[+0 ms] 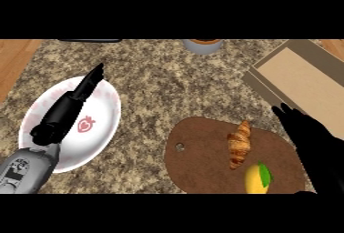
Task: Pick the croissant from the cutting board and place it in the cardboard box
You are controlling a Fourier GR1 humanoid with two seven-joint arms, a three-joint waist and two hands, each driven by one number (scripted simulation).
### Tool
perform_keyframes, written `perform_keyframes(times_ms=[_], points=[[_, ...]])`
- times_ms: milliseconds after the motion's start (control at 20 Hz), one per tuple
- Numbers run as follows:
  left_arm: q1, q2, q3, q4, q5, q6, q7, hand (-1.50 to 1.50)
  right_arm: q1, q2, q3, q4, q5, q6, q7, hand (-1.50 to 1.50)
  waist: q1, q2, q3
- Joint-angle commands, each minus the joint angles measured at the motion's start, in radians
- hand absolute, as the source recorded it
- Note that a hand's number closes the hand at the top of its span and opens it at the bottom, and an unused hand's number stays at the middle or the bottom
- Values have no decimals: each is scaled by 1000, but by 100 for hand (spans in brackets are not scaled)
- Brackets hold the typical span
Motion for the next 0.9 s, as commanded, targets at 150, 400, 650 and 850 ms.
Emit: perform_keyframes(times_ms=[150, 400, 650, 850], points=[[2, -3, 19, 22, -18, -12, -26, 0, -214, 229, 142, 134, -7, 132, 305, -150, -9, -4, 1], [55, -4, 29, 16, -11, -30, -40, 0, -206, 340, 224, 196, 49, 105, 355, -150, -26, -8, 2], [40, -15, 42, 7, -16, -23, -9, 0, -243, 327, 200, 302, 97, 139, 315, -150, -34, -9, 3], [94, 1, 41, -85, -19, -36, 27, 0, -254, 402, 200, 347, 148, 134, 319, -150, -25, -12, 4]])
